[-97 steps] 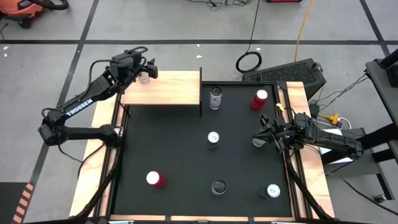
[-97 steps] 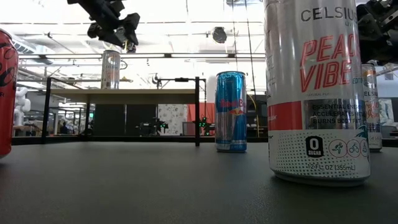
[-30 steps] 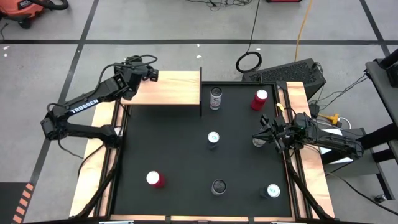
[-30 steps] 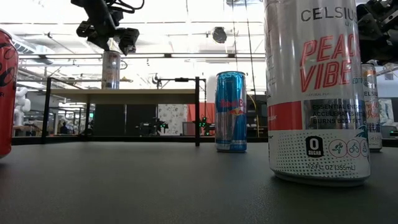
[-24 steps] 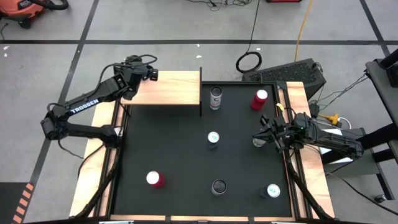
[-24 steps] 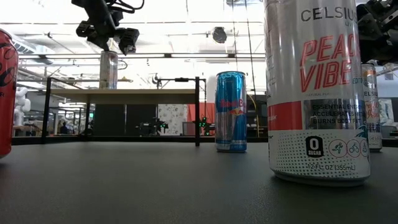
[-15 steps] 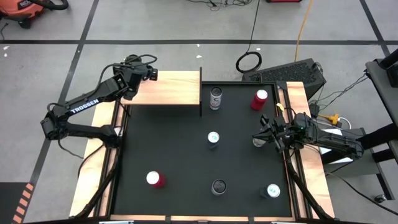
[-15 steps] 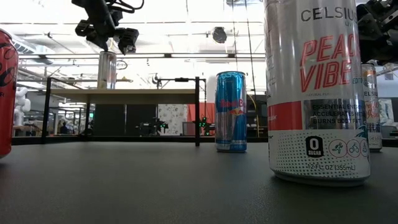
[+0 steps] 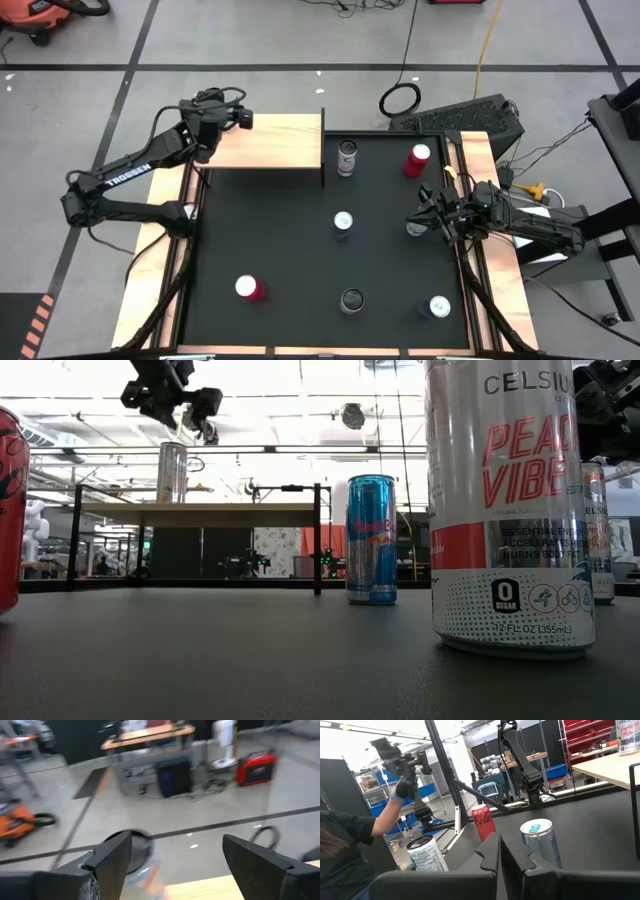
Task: Place canned beverage on shelf
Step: Put the left white yellow soda can on the shelf
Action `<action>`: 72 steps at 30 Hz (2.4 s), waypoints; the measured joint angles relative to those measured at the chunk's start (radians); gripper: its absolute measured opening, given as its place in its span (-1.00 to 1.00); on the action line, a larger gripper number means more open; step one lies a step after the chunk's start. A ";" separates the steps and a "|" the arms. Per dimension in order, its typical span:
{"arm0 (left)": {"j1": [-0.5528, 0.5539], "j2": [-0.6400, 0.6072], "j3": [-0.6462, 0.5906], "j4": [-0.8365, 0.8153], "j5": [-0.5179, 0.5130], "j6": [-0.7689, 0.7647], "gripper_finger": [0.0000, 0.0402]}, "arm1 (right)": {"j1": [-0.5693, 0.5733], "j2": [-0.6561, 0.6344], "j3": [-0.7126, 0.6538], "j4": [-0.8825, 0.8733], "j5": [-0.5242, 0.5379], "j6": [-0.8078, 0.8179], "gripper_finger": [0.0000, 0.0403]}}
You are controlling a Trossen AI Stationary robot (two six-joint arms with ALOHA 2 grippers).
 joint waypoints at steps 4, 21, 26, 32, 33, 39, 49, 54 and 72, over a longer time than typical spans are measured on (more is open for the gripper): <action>-0.013 -0.002 0.000 0.090 0.087 0.016 0.56 | 0.000 0.000 0.000 0.000 0.000 0.002 -1.00; -0.018 -0.007 0.001 0.164 0.230 0.119 0.56 | 0.000 0.000 0.000 0.000 0.000 0.005 -1.00; -0.019 -0.023 0.002 0.199 0.328 0.152 0.59 | 0.000 0.000 0.000 0.000 0.000 0.008 -1.00; -0.019 -0.023 0.002 0.180 0.329 0.085 0.60 | 0.000 0.000 0.000 -0.020 -0.003 0.125 -1.00; -0.019 -0.023 0.002 0.181 0.329 0.085 0.60 | 0.000 0.000 0.000 -0.020 -0.003 0.145 -1.00; -0.019 -0.023 0.002 0.180 0.342 0.084 0.60 | 0.000 0.000 0.000 -0.019 -0.003 0.158 -1.00; -0.019 -0.023 0.002 0.184 0.329 0.140 0.60 | 0.000 0.000 0.000 -0.016 -0.004 0.154 -1.00; -0.019 -0.023 0.002 0.206 0.365 0.138 0.60 | 0.000 0.000 0.000 -0.016 -0.004 0.153 -1.00; -0.019 -0.023 0.002 0.217 0.502 0.110 0.60 | 0.000 0.000 0.000 -0.015 -0.004 0.153 -1.00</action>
